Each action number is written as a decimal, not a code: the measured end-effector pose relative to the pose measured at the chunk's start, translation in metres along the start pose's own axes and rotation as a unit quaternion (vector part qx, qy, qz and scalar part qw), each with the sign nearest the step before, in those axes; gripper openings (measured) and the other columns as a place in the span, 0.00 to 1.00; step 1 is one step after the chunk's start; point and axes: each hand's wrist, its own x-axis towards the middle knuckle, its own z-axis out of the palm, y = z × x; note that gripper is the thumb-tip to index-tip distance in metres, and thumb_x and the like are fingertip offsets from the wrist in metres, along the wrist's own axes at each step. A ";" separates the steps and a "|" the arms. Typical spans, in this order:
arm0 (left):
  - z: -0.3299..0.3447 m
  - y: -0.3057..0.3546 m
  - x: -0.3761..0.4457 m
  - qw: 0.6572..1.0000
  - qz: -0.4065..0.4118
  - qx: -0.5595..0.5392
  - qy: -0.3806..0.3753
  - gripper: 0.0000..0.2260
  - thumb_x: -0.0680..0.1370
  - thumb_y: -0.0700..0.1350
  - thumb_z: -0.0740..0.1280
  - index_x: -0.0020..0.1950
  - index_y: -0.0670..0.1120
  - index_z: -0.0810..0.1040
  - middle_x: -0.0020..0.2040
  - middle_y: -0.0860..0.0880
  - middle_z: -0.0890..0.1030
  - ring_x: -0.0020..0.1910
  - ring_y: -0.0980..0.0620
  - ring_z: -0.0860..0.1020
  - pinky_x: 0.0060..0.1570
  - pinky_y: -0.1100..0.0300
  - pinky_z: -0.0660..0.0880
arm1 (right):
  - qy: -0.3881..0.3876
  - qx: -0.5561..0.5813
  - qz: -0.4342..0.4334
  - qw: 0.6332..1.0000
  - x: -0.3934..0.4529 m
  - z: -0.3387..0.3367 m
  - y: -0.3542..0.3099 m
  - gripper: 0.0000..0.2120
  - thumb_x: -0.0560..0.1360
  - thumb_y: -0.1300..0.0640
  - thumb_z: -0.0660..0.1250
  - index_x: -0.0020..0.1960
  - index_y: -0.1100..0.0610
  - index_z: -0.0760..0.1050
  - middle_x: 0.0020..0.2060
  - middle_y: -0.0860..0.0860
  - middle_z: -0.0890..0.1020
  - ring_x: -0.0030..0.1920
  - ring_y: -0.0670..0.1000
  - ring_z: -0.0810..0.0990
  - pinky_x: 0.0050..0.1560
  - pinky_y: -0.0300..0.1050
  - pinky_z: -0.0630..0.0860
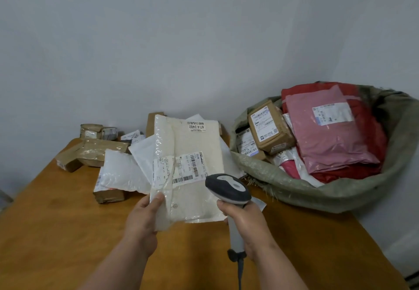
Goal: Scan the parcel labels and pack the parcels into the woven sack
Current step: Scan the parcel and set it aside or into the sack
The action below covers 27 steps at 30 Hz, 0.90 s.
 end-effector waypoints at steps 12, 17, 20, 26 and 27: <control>0.106 0.040 0.039 0.992 0.033 -0.018 -0.120 0.09 0.80 0.44 0.67 0.59 0.47 0.80 0.53 0.46 0.86 0.53 0.43 0.83 0.55 0.43 0.79 | 0.133 0.110 -0.018 0.985 0.045 -0.037 -0.029 0.25 0.68 0.51 0.80 0.62 0.53 0.78 0.54 0.50 0.85 0.57 0.52 0.82 0.65 0.59 0.76; 0.180 0.041 0.036 0.973 0.058 0.041 -0.222 0.08 0.82 0.42 0.65 0.57 0.48 0.81 0.50 0.49 0.86 0.46 0.49 0.85 0.36 0.55 0.81 | 0.234 0.149 -0.050 0.959 0.056 -0.077 -0.038 0.28 0.67 0.54 0.80 0.65 0.54 0.76 0.55 0.53 0.84 0.57 0.55 0.81 0.65 0.60 0.75; 0.229 0.033 0.026 0.962 0.053 0.067 -0.258 0.10 0.82 0.41 0.63 0.59 0.48 0.81 0.52 0.48 0.86 0.50 0.47 0.85 0.42 0.52 0.81 | 0.267 0.166 -0.057 0.948 0.062 -0.109 -0.045 0.24 0.69 0.55 0.79 0.62 0.55 0.78 0.55 0.55 0.84 0.57 0.57 0.81 0.65 0.62 0.75; 0.340 0.008 0.015 0.934 0.095 0.164 -0.304 0.19 0.83 0.38 0.60 0.69 0.58 0.74 0.65 0.50 0.80 0.61 0.47 0.80 0.61 0.41 0.77 | 0.296 0.181 -0.092 0.933 0.083 -0.188 -0.067 0.29 0.69 0.53 0.79 0.68 0.52 0.75 0.58 0.49 0.82 0.59 0.51 0.79 0.66 0.55 0.74; 0.357 0.001 0.014 0.922 0.106 0.206 -0.310 0.25 0.83 0.38 0.60 0.74 0.62 0.67 0.69 0.51 0.76 0.65 0.47 0.76 0.64 0.41 0.74 | 0.301 0.173 -0.104 0.932 0.085 -0.200 -0.069 0.31 0.70 0.53 0.78 0.70 0.50 0.73 0.60 0.47 0.81 0.60 0.51 0.78 0.67 0.55 0.73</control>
